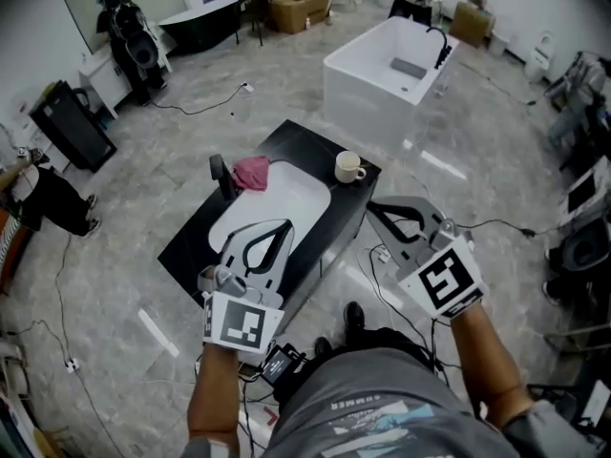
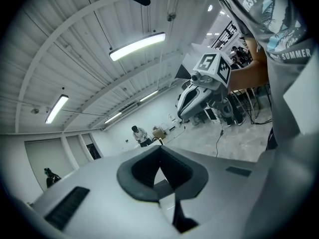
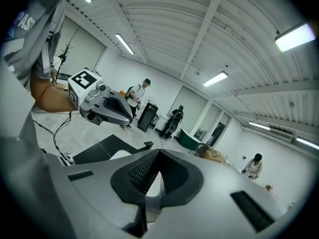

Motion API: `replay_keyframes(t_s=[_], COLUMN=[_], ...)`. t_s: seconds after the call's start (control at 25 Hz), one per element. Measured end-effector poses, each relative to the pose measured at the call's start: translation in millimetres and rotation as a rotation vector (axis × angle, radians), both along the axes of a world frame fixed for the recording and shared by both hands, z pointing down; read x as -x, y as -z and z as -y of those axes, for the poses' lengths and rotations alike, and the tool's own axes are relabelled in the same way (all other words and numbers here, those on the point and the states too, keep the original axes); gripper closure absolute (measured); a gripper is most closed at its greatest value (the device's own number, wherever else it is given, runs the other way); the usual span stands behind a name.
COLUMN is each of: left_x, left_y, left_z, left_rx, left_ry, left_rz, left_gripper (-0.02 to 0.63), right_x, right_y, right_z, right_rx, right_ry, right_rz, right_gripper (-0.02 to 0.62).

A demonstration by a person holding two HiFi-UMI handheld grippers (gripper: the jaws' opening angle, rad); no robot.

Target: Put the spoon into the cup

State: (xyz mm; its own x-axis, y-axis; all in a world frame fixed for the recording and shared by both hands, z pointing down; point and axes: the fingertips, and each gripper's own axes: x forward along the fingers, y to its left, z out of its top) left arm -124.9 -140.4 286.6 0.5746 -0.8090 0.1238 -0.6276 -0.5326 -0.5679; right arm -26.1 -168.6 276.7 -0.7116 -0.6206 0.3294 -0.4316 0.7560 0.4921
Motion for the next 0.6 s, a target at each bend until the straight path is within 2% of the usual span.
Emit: replay_keyframes(t_s=[0.28, 0.6], left_x=[-7.8, -19.0], left_y=[-0.1, 4.5], left_z=[-25.2, -53.8], left_rx=[-0.026, -0.035], left_ry=[-0.042, -0.072], left_rz=[-0.004, -0.005], left_gripper=[0.604, 0.604], right_x=[-13.7, -29.1], right_y=[9.0, 9.8], right_z=[-37.1, -71.8], right_rx=[-0.035, -0.032], right_ry=[-0.042, -0.081], right_rz=[-0.003, -0.011], right_gripper=[0.566, 0.566])
